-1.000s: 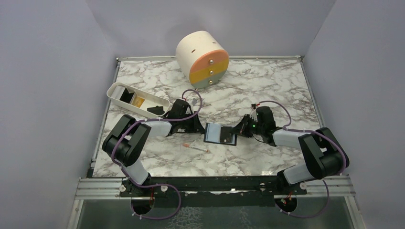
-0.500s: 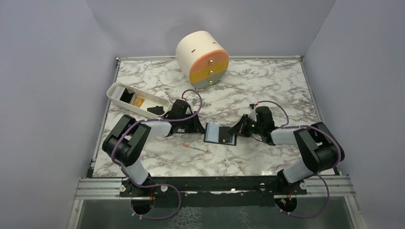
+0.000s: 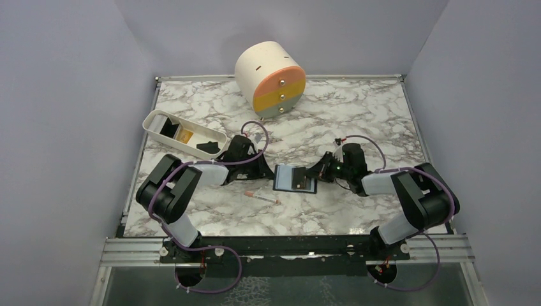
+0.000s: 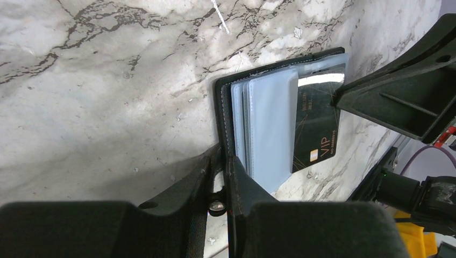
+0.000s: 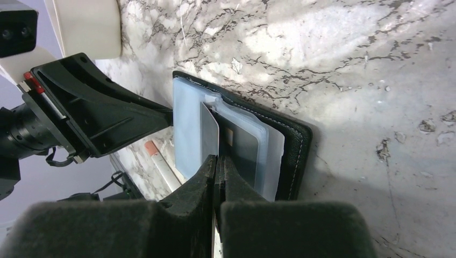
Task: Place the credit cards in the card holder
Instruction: Insert the credit card into the card holder.
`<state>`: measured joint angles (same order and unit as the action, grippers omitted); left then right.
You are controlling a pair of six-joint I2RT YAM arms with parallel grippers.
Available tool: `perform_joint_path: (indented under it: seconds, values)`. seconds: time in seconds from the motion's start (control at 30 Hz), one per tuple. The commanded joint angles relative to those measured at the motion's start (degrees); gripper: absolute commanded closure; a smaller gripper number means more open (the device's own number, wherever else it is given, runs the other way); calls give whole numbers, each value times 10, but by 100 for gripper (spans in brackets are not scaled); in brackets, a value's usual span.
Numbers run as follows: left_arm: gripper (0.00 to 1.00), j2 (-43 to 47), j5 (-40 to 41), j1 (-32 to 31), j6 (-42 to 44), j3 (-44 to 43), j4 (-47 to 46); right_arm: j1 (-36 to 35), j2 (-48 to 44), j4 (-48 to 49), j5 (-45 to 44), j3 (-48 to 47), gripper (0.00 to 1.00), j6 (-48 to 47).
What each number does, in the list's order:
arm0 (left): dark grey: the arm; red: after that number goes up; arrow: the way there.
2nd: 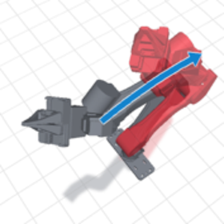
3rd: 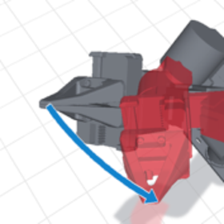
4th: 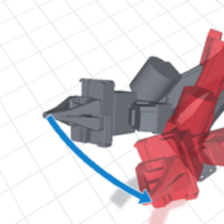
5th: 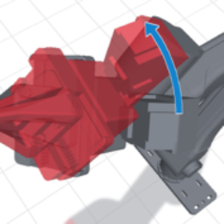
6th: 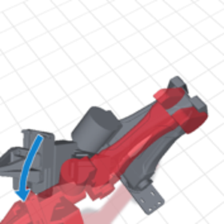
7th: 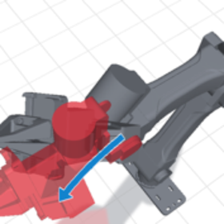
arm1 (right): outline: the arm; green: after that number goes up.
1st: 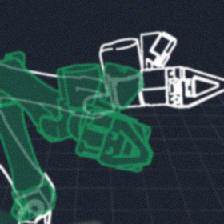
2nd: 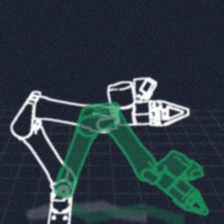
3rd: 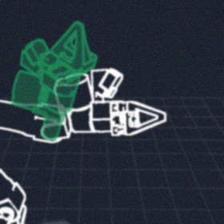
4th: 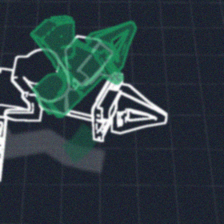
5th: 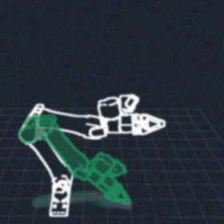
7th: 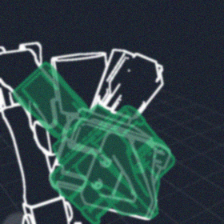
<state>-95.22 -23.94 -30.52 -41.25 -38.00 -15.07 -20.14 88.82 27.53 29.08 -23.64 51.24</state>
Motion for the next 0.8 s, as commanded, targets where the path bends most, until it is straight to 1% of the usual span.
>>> perform_joint_path:
  seconds: [0.0,0.23,0.43,0.6,0.67,0.77]
  values:
    - [100,2,-1,-9,-16,19,6,1,10,42,-30,13,99,8]
    - [100,7,-7,-15,-45,30,-13,-3,21,61,-35,21,99,25]
    - [100,10,-3,-19,-53,29,-19,-16,24,52,-49,15,99,32]
    - [100,5,-6,-20,-50,26,-22,-37,22,17,-47,-12,88,11]
    - [100,6,-6,-20,-48,25,-24,-43,7,-44,-53,-31,81,-13]
    - [100,6,-8,-20,-46,24,-23,-43,-28,-137,-96,-54,69,-47]
